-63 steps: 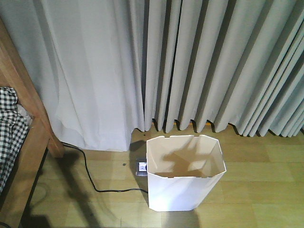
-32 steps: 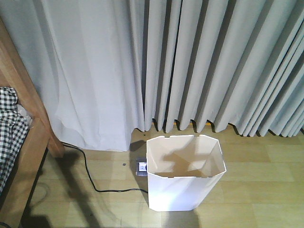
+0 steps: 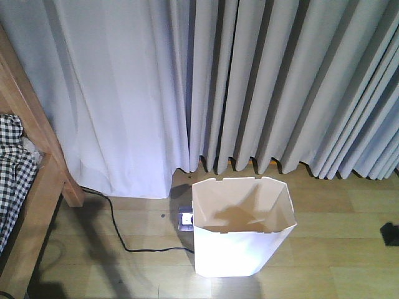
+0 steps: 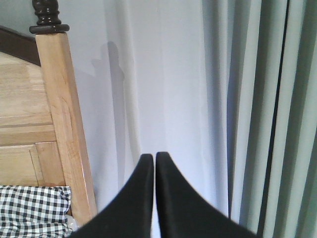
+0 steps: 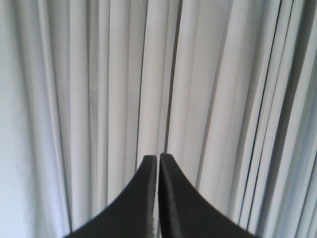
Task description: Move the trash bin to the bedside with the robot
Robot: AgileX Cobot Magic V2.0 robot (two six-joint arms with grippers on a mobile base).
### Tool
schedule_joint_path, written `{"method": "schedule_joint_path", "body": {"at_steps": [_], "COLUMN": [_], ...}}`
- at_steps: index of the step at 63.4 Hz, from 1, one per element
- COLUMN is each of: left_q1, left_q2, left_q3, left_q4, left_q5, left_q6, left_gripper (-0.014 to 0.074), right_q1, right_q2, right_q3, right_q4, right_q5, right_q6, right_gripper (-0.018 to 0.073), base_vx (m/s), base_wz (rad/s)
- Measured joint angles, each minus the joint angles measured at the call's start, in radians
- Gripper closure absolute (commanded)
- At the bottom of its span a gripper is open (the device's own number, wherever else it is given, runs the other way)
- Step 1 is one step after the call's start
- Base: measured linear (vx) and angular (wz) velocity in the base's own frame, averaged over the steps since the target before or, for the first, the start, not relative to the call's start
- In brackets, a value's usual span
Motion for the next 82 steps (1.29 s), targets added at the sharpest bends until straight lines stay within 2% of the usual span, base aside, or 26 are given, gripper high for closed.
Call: {"method": "schedule_joint_path", "body": {"at_steps": [6, 15, 26, 33, 82], "left_q1": [0.000, 0.000, 0.000, 0.000, 0.000], "left_q2": [0.000, 0.000, 0.000, 0.000, 0.000], "left_q3": [0.000, 0.000, 0.000, 0.000, 0.000], "left_q4": [0.000, 0.000, 0.000, 0.000, 0.000], "left_q5": [0.000, 0.000, -0.001, -0.001, -0.001], "left_q6": [0.000, 0.000, 0.000, 0.000, 0.000], "left_gripper": [0.0603, 0.0603, 0.0603, 0.0603, 0.0603], "right_q1": [0.000, 0.000, 0.000, 0.000, 0.000], "right_q2": [-0.072, -0.263, -0.288, -0.288, -0.288], "right_q3": [0.010, 0.010, 0.010, 0.010, 0.010], "right_q4": [-0.011, -0.026, -0.062, -0.077, -0.081], "right_q5": [0.055, 0.218, 0.300, 0.312, 0.316], "right_q6": [0.023, 0.033, 0.081, 0.105, 0.105], "right_gripper": [0.0567, 0.0567, 0.0567, 0.0567, 0.0567], "base_vx": [0.00, 0.00, 0.00, 0.00, 0.00], "base_wz": [0.00, 0.00, 0.00, 0.00, 0.00]}}
